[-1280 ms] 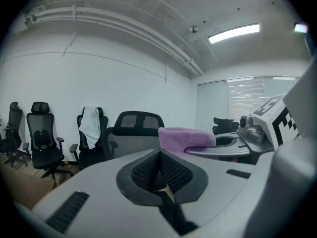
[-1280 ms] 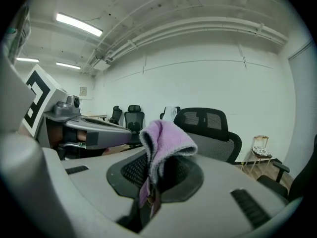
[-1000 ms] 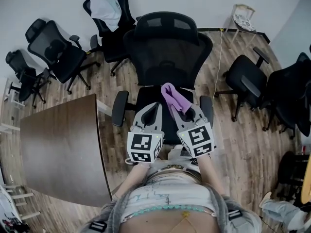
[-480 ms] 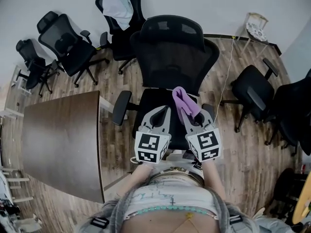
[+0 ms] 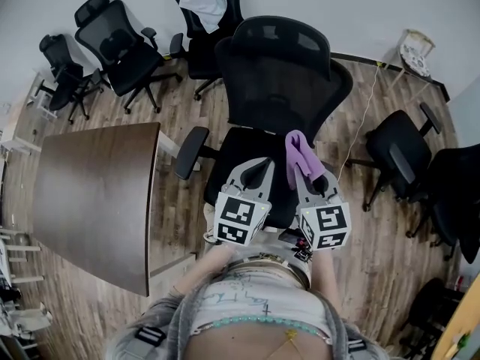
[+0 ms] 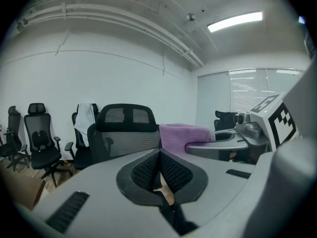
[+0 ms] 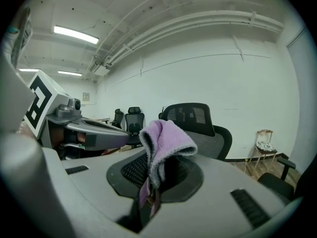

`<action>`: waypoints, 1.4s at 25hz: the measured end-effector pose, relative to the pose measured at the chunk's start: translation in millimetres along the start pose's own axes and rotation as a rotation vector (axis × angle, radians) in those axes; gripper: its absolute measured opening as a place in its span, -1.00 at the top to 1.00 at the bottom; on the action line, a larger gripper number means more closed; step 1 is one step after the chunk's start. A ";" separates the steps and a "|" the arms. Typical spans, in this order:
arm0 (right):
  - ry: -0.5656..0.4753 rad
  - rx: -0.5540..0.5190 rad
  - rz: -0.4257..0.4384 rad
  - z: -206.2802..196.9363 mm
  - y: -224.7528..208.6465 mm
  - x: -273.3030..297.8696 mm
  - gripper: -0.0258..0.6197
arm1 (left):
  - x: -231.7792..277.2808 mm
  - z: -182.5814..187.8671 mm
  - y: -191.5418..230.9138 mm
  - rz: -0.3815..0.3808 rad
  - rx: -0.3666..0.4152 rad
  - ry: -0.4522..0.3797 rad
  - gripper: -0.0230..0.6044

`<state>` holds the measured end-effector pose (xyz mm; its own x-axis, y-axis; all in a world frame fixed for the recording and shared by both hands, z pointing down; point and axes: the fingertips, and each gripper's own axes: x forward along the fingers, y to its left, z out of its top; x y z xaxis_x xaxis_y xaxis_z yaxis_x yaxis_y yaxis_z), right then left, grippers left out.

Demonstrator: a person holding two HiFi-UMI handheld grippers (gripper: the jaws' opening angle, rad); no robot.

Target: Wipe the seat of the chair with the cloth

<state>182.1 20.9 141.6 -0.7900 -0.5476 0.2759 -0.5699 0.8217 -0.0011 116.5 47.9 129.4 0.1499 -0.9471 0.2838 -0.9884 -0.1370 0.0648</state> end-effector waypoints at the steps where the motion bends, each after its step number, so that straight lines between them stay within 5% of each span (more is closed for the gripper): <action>1: -0.003 0.006 -0.004 0.8 -1.7 0.1 0.77 | 1.9 1.0 -0.5 -0.005 0.004 0.004 0.90; 12: 0.020 0.056 -0.085 -5.6 -11.5 27.1 0.77 | 16.7 3.0 20.6 -0.077 0.068 0.019 0.90; 21: 0.060 0.043 -0.133 9.0 15.3 110.6 0.77 | 29.3 1.4 117.5 -0.114 0.019 0.025 0.90; 35: 0.102 -0.012 -0.073 28.3 118.8 251.2 0.77 | 31.6 -28.2 277.2 -0.146 -0.072 0.048 0.90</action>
<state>-90.5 -23.5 183.6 -0.7193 -0.5874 0.3710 -0.6217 0.7826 0.0338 -152.1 -11.8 183.3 0.2946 -0.9033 0.3118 -0.9521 -0.2494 0.1770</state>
